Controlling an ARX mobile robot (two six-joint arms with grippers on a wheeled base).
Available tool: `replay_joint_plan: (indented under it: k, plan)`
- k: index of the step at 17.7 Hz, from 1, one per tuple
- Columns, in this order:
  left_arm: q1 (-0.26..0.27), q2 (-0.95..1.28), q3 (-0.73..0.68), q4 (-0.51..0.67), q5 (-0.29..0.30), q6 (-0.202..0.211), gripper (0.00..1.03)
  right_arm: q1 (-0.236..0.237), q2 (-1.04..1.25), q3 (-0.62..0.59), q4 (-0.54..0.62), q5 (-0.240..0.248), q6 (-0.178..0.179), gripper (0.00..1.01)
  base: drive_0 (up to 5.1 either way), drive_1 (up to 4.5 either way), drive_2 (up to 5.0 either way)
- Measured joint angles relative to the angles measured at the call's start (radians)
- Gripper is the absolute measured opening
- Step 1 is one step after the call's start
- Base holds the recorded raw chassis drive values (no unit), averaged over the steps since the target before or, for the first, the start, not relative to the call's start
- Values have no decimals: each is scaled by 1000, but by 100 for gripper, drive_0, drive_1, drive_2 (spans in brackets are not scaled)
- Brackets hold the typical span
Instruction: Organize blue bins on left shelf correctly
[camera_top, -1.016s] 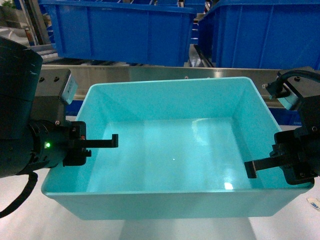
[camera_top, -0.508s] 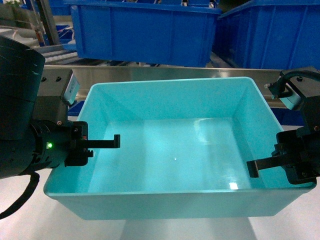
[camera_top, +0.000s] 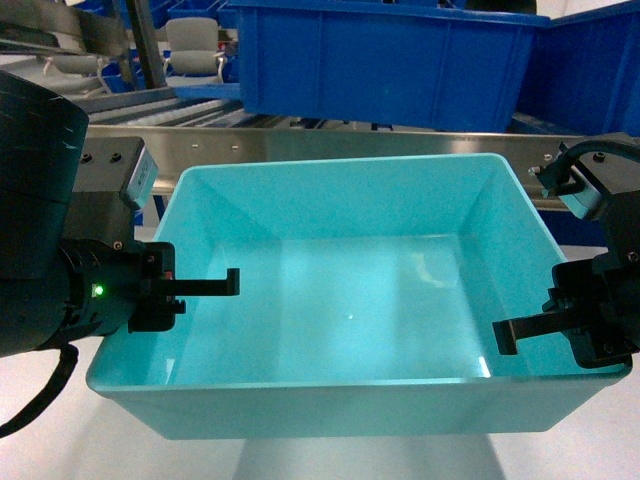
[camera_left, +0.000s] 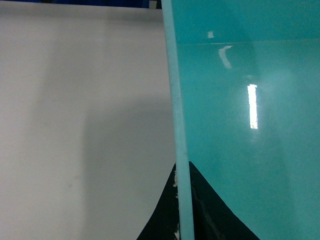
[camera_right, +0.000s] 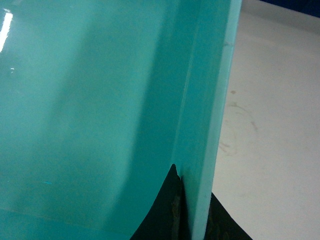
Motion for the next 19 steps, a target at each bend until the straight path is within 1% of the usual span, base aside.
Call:
replay_joint_plan:
  k: [14, 19]
  plan:
    - [0, 0, 0, -2, 3, 0, 2, 0, 0, 0, 0, -2, 0, 2, -504, 239, 239]
    - [0, 0, 0, -2, 2, 0, 2, 0, 0, 0, -3, -2, 0, 2, -477, 353, 140]
